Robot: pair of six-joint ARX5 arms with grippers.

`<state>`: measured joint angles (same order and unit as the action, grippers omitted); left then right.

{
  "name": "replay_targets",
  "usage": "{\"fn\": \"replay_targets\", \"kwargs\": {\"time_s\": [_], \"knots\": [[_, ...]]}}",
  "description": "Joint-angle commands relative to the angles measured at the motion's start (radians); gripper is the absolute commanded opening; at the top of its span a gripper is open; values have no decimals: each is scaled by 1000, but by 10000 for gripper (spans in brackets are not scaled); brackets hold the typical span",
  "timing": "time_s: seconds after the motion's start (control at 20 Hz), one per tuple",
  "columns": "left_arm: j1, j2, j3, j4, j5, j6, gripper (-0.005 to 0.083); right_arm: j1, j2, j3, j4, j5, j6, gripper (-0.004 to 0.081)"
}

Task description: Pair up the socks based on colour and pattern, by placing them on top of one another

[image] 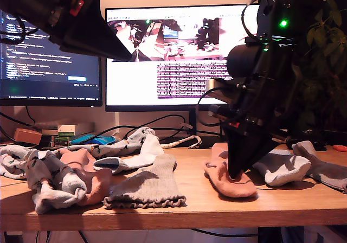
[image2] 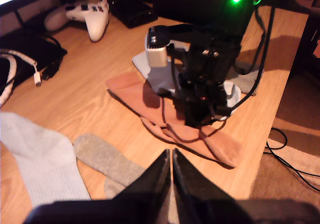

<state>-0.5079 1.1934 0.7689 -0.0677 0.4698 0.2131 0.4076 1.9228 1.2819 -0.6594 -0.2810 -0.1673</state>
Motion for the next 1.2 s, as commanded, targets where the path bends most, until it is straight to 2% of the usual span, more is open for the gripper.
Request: {"fn": "replay_targets", "kwargs": {"time_s": [0.0,0.4,0.5,0.75,0.8,0.95,1.15], "knots": [[2,-5,-2,29,1,3,-24,19,13,1,23,5,-52,-13],[2,-5,-2,39,1,-5,-24,136,18,1,84,30,-130,-13],[2,-5,-2,39,2,-7,-24,148,18,1,79,39,-154,-13],[2,-5,-2,37,11,-15,-24,133,18,6,49,135,-192,-9],[2,-5,-2,37,15,-15,-24,130,18,14,33,135,-192,21],[2,-5,-2,37,21,-15,-24,129,17,66,-45,130,-174,194],[2,-5,-2,39,20,-14,-24,129,17,153,-179,78,-145,270]]}}
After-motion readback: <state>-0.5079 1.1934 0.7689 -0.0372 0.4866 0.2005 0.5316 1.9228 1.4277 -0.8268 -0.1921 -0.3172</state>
